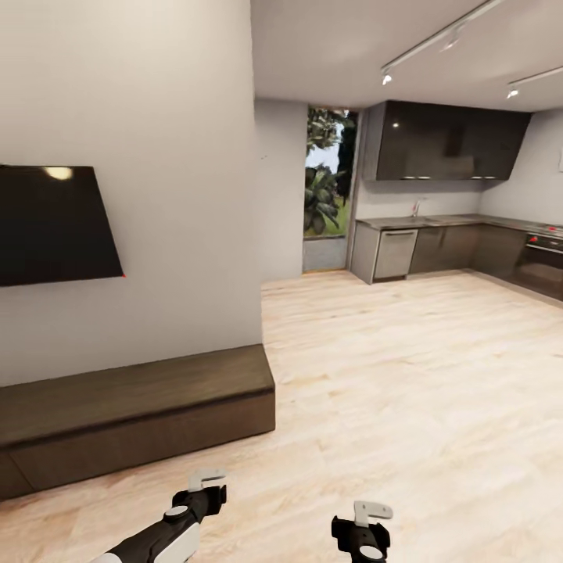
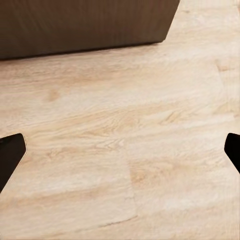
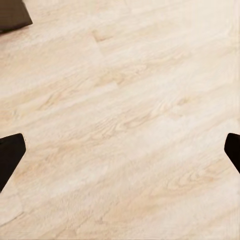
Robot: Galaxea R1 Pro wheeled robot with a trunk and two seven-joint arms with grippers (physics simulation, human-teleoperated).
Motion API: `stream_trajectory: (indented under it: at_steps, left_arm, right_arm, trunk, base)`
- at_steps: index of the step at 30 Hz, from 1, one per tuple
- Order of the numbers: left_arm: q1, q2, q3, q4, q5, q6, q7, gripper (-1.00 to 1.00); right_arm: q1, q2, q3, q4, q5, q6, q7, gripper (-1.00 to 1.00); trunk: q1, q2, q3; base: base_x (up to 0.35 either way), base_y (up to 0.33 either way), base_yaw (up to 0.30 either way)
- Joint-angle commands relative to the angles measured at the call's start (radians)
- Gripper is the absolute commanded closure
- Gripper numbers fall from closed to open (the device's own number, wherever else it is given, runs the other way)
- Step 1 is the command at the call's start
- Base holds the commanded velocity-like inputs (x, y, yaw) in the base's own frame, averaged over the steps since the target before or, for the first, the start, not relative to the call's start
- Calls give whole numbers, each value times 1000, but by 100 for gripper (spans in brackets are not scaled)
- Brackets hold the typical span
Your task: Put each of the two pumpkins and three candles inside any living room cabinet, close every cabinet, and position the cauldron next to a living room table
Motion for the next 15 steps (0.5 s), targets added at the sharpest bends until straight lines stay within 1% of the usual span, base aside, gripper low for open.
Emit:
stream_trajectory:
  at_steps: [1, 3, 6, 15]
  left_arm:
    - [-1, 1, -8, -2, 10, -4, 7, -100]
    - [-1, 1, -8, -3, 10, -4, 7, -100]
    - [-1, 1, -8, -3, 10, -4, 7, -100]
    - [-1, 1, -8, -3, 10, -4, 7, -100]
  right_arm:
    - [-1, 0, 8, 0, -11, -5, -4, -100]
    - [-1, 0, 8, 0, -11, -5, -4, -100]
    - [-1, 0, 8, 0, -11, -5, -4, -100]
    - [-1, 0, 8, 1, -9, -5, -5, -100]
  trunk:
    - [1, -1, -1]
    - [1, -1, -1]
    - [1, -1, -1]
    - [1, -1, -2]
  base:
    - [296, -56, 293]
    - [209, -57, 293]
    - [93, -27, 292]
    - [17, -5, 291]
